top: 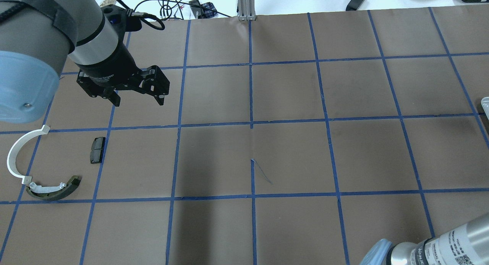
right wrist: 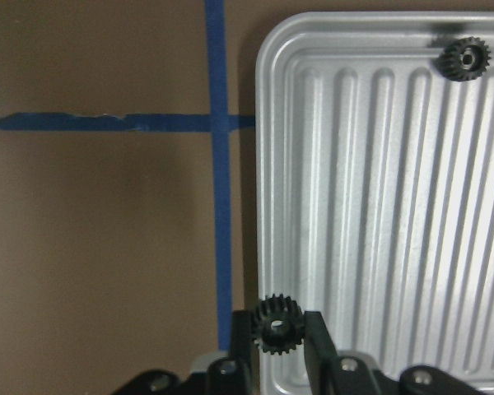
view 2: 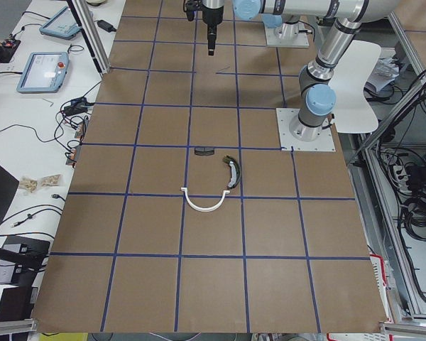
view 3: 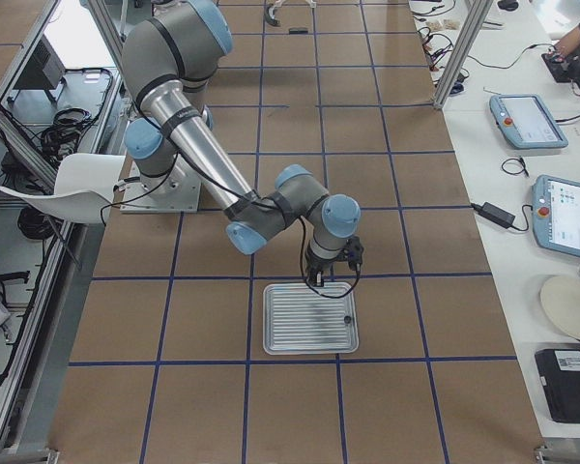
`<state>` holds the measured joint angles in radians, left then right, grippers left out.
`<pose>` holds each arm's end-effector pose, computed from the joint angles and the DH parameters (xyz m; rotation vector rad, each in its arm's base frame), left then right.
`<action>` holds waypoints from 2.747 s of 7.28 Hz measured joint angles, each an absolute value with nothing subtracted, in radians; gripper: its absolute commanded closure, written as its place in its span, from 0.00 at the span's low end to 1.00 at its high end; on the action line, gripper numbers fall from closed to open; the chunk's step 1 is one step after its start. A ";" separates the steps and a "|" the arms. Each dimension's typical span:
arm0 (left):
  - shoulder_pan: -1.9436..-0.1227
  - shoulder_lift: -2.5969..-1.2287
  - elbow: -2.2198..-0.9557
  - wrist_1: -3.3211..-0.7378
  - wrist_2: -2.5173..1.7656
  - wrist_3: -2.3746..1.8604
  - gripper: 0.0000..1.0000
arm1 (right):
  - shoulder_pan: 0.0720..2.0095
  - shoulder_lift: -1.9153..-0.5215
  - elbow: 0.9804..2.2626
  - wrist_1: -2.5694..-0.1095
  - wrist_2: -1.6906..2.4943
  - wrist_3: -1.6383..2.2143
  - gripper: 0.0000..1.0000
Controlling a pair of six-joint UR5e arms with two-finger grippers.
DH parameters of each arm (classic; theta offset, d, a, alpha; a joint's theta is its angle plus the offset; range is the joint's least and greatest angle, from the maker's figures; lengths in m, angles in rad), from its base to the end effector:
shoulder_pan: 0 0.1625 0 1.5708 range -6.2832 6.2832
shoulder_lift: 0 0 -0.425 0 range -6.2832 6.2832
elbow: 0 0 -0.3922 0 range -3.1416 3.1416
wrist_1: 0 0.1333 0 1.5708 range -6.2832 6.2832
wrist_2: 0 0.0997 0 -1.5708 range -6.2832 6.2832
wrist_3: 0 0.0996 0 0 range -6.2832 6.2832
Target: Place bearing gear from tray to pile
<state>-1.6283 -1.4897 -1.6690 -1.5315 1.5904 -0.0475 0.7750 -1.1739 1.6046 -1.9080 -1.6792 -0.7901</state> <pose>-0.1575 -0.4513 0.4820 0.0153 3.1229 -0.0362 -0.3506 -0.5148 0.2828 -0.0010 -3.1242 -0.2233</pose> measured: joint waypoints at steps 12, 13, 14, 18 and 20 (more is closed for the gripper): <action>-1.631 -1.380 -1.979 -1.096 1.579 -0.045 0.00 | 1.876 -1.190 1.692 -2.039 -1.429 0.687 1.00; -1.630 -1.369 -2.056 -0.983 1.577 -0.045 0.00 | 1.920 -1.167 1.737 -2.111 -1.427 0.714 1.00; -1.629 -1.366 -2.098 -0.932 1.578 -0.045 0.00 | 1.948 -1.150 1.785 -2.186 -1.426 0.729 0.75; -1.625 -1.428 -2.155 -0.906 1.575 -0.062 0.00 | 1.965 -1.143 1.846 -2.293 -1.432 0.728 0.00; -1.625 -1.465 -2.185 -0.892 1.576 -0.065 0.00 | 1.888 -1.194 1.827 -2.260 -1.442 0.619 0.00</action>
<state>-1.6245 -1.4652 -2.1851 -0.8924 1.5762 -0.0649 1.8884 -1.1940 1.8265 -2.2603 -1.4422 0.6194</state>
